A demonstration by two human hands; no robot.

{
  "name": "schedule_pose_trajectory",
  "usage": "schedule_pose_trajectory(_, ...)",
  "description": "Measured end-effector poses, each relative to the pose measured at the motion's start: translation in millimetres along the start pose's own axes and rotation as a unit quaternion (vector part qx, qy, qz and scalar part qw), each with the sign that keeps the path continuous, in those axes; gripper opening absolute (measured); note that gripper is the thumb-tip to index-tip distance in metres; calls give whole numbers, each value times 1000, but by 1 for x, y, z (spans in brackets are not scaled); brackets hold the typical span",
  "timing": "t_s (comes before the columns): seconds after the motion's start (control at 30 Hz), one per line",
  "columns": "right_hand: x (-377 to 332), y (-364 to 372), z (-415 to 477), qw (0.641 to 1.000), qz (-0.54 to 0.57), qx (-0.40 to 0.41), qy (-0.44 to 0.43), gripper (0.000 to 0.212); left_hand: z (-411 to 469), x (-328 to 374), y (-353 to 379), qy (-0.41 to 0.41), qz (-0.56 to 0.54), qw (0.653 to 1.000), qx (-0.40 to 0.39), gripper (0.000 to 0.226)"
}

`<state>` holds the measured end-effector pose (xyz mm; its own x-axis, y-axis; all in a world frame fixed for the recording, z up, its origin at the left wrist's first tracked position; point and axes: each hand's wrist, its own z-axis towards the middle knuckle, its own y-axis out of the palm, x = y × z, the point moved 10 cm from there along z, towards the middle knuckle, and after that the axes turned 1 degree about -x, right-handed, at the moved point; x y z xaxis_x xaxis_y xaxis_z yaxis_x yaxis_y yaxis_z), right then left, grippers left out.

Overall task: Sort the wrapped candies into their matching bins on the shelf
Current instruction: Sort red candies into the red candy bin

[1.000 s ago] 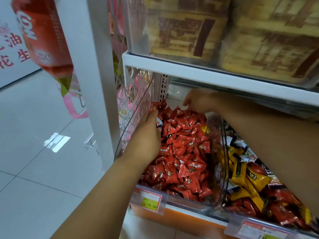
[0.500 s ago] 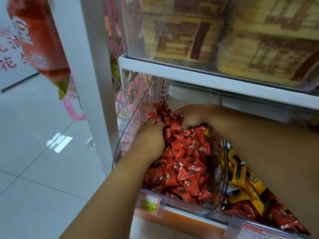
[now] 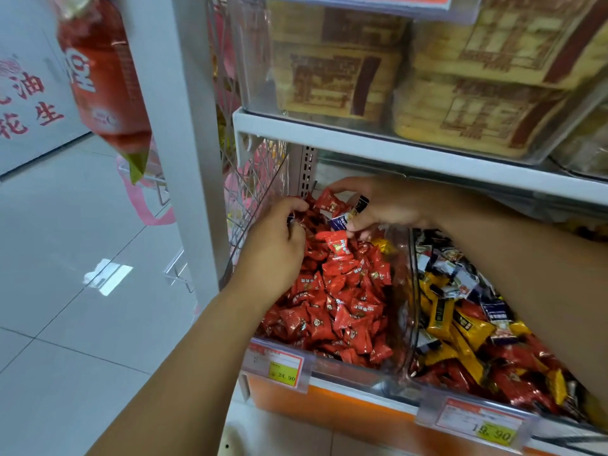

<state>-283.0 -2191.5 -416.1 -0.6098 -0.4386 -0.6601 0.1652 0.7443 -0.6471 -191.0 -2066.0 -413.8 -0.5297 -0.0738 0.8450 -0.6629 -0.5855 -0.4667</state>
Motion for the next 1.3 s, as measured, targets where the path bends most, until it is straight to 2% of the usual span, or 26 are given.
schedule_pose_trajectory(0.1,2,6,-4,998,66,-20,9,61,-4,-7,7,-59,-62,995,-44,30)
schedule_pose_trajectory(0.23,-2,18,-16,992,117,-50,13,50,-7,-1,17,-59,-73,991,-90,27)
schedule_pose_trajectory(0.3,-8,21,-20,993,108,-39,-5,53,-7,2,23,-34,-49,992,-112,24)
schedule_pose_trajectory(0.37,-13,18,-23,999,35,-4,-27,59,-7,2,29,-17,-33,992,-124,25)
schedule_pose_trajectory(0.43,-16,18,-24,999,-3,9,-41,66,-7,-1,31,-29,-49,992,-117,20)
schedule_pose_trajectory(0.6,-12,21,-32,989,142,-7,-36,52,-6,-7,24,-42,-70,993,-86,6)
schedule_pose_trajectory(0.67,-10,16,-29,993,110,6,-37,49,-7,-9,23,-48,-73,992,-87,7)
schedule_pose_trajectory(0.77,-11,12,-24,999,-9,40,-35,39,-10,-10,26,-61,-111,986,-104,20)
schedule_pose_trajectory(0.87,-15,18,-20,998,5,28,-50,33,-11,-11,28,-67,-121,983,-122,29)
schedule_pose_trajectory(0.97,-17,16,-19,998,39,-2,-50,26,-8,-18,23,-90,-140,982,-95,14)
schedule_pose_trajectory(1.03,-8,2,-14,998,58,-5,-29,20,-7,-22,21,-109,-142,980,-84,12)
schedule_pose_trajectory(1.1,3,-21,-6,998,-43,42,-4,19,-6,-25,20,-116,-122,982,-83,12)
schedule_pose_trajectory(1.17,6,-31,5,971,-232,59,5,18,-6,-26,18,-118,-103,984,-80,12)
schedule_pose_trajectory(1.23,16,-14,18,925,-376,-11,54,25,-5,-26,18,-121,-92,985,-82,13)
schedule_pose_trajectory(1.3,36,3,28,861,-484,-92,128,40,-5,-28,20,-125,-91,984,-86,15)
